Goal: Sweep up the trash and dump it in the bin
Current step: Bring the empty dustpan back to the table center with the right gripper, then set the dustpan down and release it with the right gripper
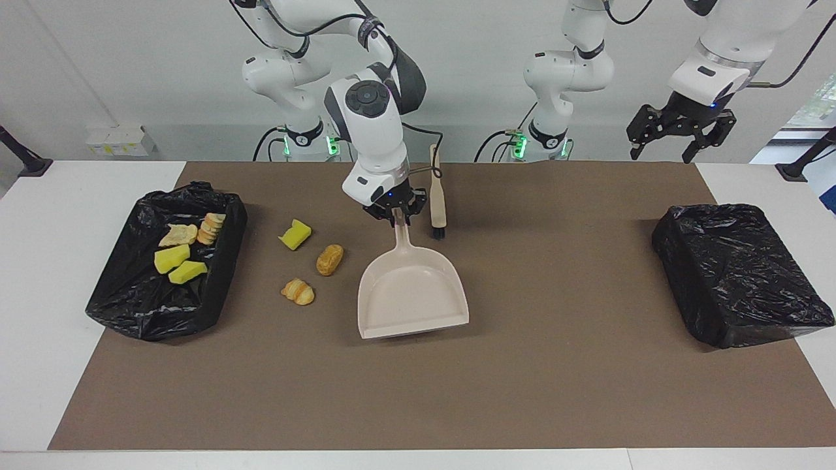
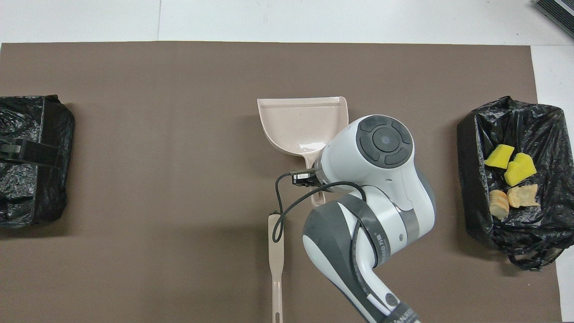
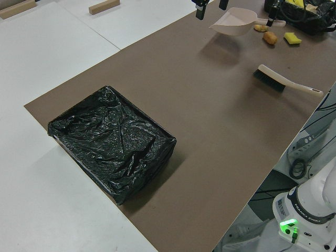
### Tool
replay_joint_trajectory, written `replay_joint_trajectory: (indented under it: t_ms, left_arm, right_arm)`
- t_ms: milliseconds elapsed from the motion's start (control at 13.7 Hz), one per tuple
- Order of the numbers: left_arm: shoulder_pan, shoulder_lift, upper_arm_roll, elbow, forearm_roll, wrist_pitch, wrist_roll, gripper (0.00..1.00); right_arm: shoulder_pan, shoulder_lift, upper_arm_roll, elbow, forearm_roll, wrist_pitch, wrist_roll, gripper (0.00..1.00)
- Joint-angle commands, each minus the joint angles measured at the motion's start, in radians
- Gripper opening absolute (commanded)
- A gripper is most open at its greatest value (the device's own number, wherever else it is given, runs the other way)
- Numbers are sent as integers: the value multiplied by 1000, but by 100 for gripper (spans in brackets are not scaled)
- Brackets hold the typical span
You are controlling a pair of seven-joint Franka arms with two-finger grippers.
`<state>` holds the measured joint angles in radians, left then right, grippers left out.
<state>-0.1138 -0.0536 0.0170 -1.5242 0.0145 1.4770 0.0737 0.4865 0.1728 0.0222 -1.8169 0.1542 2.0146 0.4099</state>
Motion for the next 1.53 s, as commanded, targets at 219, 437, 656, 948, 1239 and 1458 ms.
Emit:
replay_joint_trajectory:
  t_ms: [219,437,656,948,1239,1458]
  left_arm:
    - [-21,-6,8,15,5,-21,-5,100]
    - [-23,-8,8,13,4,-20,-2,100]
    - [-23,-9,8,15,4,-24,-5,100]
    - [-24,-9,6,13,4,-17,-3,100]
    - [-26,-9,-18,-11,2,-3,-6,100]
    - [-27,-9,-63,-65,1,70,-6,100]
  right_arm:
    - [125,164,-5,110,-22,30,188,0]
    - [145,180,-5,108,-82,32,184,0]
    - [155,203,-5,110,-81,42,199,0]
    - [145,215,-5,110,-73,105,236,0]
    - [145,212,-7,108,-82,124,234,81]
    - [155,140,-2,94,-61,21,234,100]
